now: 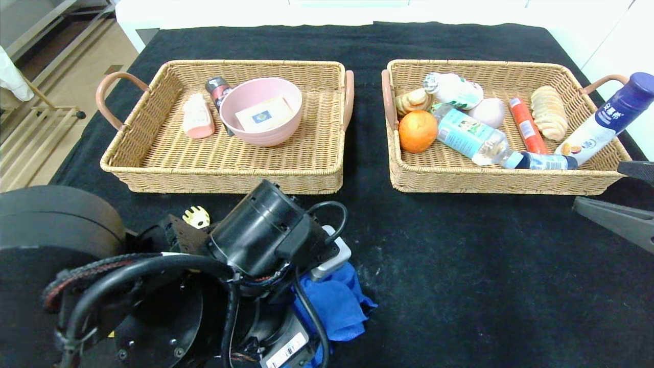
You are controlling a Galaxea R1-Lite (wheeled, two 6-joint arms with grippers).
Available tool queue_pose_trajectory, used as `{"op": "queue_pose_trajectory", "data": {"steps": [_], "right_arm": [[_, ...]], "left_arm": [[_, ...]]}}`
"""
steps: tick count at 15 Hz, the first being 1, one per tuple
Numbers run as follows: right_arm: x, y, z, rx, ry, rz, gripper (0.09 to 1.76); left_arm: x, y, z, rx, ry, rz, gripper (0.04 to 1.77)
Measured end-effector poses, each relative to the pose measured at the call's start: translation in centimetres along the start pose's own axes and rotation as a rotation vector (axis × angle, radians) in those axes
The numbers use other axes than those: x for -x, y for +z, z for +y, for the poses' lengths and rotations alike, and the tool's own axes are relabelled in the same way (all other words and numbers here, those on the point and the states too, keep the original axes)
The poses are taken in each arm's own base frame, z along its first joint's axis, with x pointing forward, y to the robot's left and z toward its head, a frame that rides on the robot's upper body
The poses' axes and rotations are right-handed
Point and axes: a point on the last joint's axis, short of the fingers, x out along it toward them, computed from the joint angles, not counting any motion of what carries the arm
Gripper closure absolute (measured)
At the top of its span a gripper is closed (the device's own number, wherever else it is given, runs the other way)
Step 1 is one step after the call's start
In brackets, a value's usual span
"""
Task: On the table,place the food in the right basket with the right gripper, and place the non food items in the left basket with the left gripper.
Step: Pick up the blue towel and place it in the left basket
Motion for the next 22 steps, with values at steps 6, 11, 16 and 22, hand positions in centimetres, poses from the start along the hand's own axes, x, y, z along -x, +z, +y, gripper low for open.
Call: {"op": "queue_pose_trajectory", "data": {"steps": [6,11,16,22], "right_arm": [[0.0,0.0,0.0,-0.001,0.004,0.001,0.14],[-0.2,-0.2,0.1,-0.003,0.009,0.008,0.14],[-0.2,-0.2,0.1,-0.003,0.010,0.009,0.14],[-0.2,-0.3,0.1,-0.002,0.010,0.010,0.14]], "left_arm": [[-1.2,0.3,-0.5,0.013,-0.002,0.033,0.09],[-1.4,0.3,-0.5,0.011,-0.001,0.038,0.59],[-1.3,0.3,-0.5,0.012,-0.001,0.038,1.08],[-1.3,0.2,-0.5,0.011,-0.003,0.038,1.32]]}}
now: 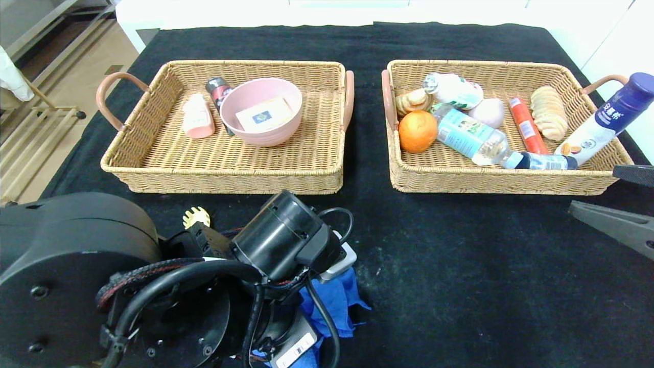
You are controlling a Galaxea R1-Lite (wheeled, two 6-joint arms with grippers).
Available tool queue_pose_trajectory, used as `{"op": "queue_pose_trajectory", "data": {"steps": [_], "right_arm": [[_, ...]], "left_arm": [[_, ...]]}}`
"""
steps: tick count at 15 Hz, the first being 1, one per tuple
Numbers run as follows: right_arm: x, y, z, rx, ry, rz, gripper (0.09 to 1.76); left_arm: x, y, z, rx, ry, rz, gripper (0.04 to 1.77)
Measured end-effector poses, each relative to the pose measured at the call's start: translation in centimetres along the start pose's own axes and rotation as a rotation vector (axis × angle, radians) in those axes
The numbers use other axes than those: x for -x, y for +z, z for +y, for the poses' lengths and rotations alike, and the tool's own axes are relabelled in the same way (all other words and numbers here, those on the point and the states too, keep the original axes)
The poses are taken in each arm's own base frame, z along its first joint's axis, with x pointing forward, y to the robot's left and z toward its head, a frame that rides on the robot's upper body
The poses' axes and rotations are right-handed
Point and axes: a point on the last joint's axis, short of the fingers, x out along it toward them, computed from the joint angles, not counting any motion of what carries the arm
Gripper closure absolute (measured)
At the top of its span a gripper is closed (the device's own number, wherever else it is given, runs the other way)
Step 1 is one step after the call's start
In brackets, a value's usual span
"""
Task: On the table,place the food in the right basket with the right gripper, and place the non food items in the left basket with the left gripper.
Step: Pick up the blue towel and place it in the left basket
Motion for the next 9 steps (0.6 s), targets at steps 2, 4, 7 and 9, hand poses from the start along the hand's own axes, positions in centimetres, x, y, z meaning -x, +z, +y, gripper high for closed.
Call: {"op": "queue_pose_trajectory", "data": {"steps": [2,4,7,9], "right_arm": [[-0.03,-0.02,0.00,0.000,0.001,0.001,0.14],[-0.06,-0.08,0.02,-0.001,0.002,0.003,0.14],[-0.08,-0.14,0.04,0.000,0.003,0.005,0.14],[-0.09,-0.15,0.05,0.000,0.004,0.006,0.14]], "left_arm": [[0.03,0.00,0.01,0.000,0.000,-0.001,1.32],[0.07,-0.01,0.02,0.001,0.000,-0.002,1.32],[0.22,-0.05,0.07,0.002,-0.001,-0.005,1.32],[0.60,-0.08,0.23,0.007,0.000,-0.016,1.32]]}}
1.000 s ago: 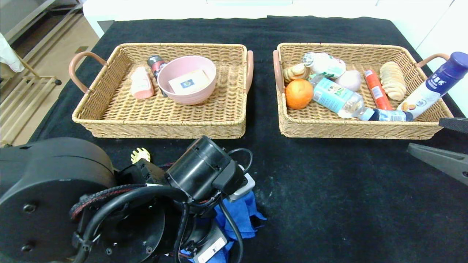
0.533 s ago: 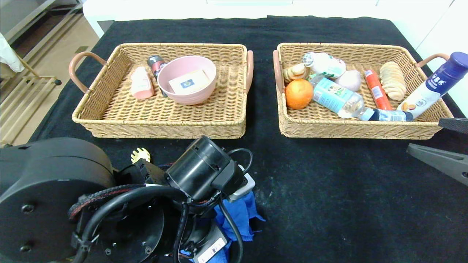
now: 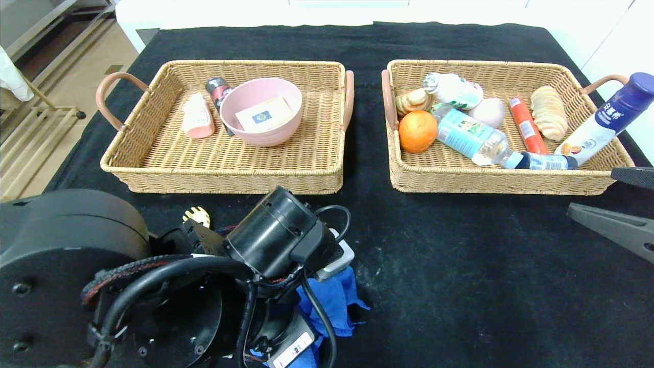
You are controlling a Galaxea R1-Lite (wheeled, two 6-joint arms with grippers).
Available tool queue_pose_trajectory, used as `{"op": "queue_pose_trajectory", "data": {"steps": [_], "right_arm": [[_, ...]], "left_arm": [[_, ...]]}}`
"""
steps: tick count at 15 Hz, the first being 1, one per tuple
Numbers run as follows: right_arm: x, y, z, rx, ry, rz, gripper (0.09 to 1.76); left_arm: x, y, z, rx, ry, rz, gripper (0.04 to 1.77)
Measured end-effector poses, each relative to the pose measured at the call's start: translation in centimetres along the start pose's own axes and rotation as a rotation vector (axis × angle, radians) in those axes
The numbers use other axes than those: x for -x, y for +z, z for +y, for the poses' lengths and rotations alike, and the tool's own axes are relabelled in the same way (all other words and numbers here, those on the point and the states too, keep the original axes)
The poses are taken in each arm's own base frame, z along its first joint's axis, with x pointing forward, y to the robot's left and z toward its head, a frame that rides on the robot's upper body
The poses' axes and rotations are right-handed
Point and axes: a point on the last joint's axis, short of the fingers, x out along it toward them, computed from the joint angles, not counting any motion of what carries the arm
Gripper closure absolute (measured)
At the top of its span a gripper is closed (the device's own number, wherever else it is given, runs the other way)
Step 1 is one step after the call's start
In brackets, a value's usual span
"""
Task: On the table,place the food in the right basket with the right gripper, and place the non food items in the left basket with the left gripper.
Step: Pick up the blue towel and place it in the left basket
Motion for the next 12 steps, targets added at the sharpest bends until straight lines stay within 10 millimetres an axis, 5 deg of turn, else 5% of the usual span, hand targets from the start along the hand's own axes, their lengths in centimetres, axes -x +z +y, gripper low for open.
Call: {"op": "queue_pose_trajectory", "data": {"steps": [12], "right_arm": [[0.0,0.0,0.0,0.001,-0.003,-0.002,0.14]], "left_arm": [[6.6,0.6,4.1,0.113,0.083,-0.172,1.33]]}}
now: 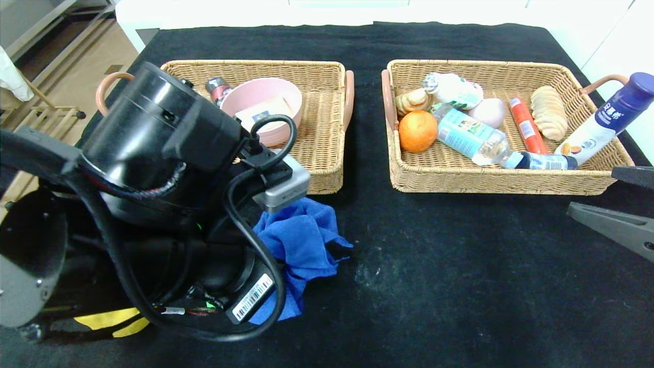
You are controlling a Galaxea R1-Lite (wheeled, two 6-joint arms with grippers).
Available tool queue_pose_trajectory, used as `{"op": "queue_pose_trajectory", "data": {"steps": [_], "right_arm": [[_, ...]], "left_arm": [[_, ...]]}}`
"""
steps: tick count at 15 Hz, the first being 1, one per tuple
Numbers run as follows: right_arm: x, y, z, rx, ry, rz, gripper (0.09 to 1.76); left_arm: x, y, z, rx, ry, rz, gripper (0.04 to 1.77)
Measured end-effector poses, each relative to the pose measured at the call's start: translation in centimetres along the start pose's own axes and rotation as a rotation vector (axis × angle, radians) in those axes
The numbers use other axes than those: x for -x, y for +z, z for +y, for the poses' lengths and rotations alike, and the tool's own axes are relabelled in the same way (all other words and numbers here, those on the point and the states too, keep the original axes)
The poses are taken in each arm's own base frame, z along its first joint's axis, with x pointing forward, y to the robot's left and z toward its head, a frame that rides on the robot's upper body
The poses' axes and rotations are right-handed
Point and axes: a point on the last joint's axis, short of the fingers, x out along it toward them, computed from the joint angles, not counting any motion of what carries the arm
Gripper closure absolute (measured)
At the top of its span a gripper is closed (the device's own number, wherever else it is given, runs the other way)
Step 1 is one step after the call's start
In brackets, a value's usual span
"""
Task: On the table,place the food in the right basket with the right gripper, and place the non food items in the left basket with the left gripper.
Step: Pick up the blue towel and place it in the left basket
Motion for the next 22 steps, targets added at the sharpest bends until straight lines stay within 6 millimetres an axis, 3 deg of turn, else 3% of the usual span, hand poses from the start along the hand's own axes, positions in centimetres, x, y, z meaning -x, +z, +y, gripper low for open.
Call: {"op": "queue_pose_trajectory", "data": {"steps": [11,22], "right_arm": [[0.0,0.1,0.0,-0.001,-0.003,-0.005,0.14],[-0.1,0.1,-0.1,-0.004,-0.004,0.000,0.14]], "left_arm": [[3.0,1.1,5.3,0.157,0.134,-0.120,1.33],[3.4,2.5,12.1,0.339,0.260,-0.198,1.33]]}}
